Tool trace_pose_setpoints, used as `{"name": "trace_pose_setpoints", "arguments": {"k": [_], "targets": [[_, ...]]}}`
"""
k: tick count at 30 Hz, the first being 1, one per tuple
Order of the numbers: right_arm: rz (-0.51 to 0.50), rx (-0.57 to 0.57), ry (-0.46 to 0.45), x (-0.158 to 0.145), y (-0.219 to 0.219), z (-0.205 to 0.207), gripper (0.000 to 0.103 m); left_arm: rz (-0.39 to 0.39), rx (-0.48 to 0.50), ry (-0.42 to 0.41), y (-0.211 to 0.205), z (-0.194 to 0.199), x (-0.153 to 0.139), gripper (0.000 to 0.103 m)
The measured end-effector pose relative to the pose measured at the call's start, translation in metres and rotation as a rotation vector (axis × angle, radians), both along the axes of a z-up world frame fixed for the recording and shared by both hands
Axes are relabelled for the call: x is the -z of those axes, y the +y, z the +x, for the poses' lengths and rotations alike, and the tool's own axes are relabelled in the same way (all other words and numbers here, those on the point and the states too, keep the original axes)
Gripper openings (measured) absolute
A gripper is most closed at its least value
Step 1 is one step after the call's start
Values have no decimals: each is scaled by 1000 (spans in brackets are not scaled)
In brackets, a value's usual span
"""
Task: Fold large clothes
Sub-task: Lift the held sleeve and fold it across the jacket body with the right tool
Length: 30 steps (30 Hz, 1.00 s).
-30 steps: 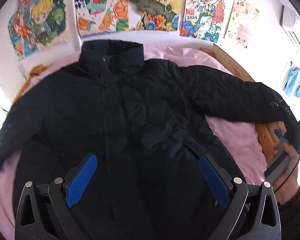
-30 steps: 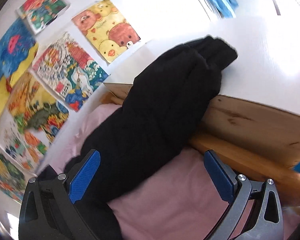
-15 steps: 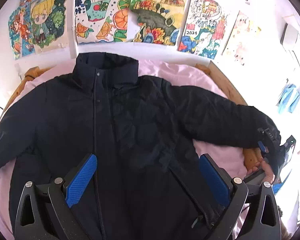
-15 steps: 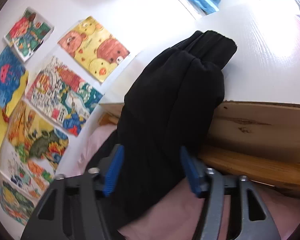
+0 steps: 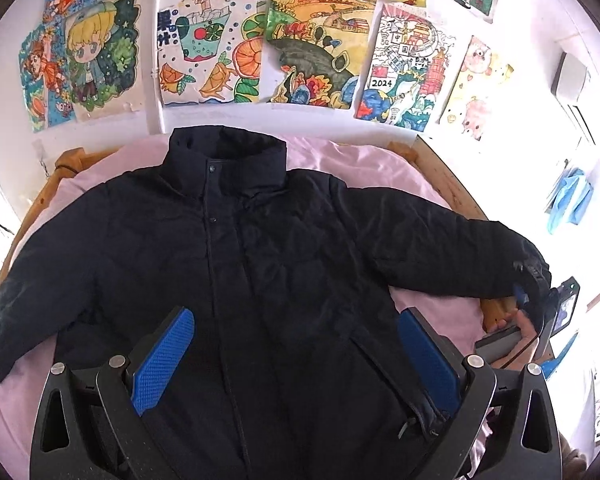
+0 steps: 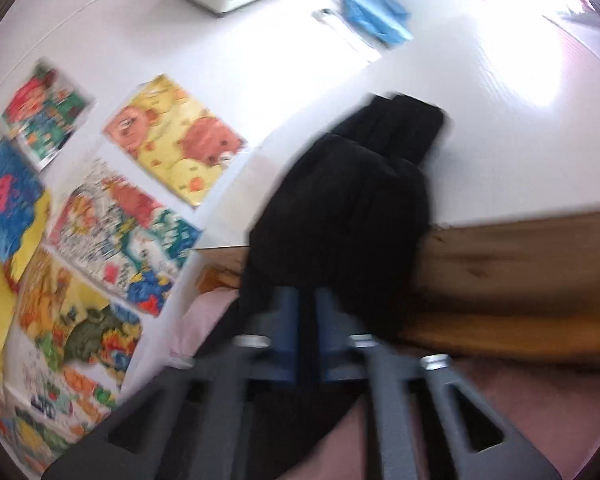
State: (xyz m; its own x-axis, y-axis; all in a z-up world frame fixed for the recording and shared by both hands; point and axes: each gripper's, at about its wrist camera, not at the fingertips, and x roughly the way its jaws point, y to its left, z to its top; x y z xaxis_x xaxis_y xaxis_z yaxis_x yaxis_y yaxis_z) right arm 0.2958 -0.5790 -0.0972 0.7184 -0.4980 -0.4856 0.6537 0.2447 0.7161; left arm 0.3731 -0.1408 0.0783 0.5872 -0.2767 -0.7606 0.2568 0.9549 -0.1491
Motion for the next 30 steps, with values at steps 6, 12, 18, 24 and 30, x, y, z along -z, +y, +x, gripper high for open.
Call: {"name": "trace_pose_setpoints", "arguments": {"k": [6,12,18,24,30], "targets": [[66,24,-62,19,-10,10,84,-29,10,44,-7,1,11,103],[83,53,-62,29,-17,22,24,-22,29,23,-10,-2,14,103],[-29,33,-21,4,-5,32,8,-75,-6,43,10,5,13,103],[-477,-97,35,-75,53,60,6,-155,1,-9,32,6,-10,103],[-947,-318,64,-128,151,89,6,-284,39,-62,55,5,-33,103]]}}
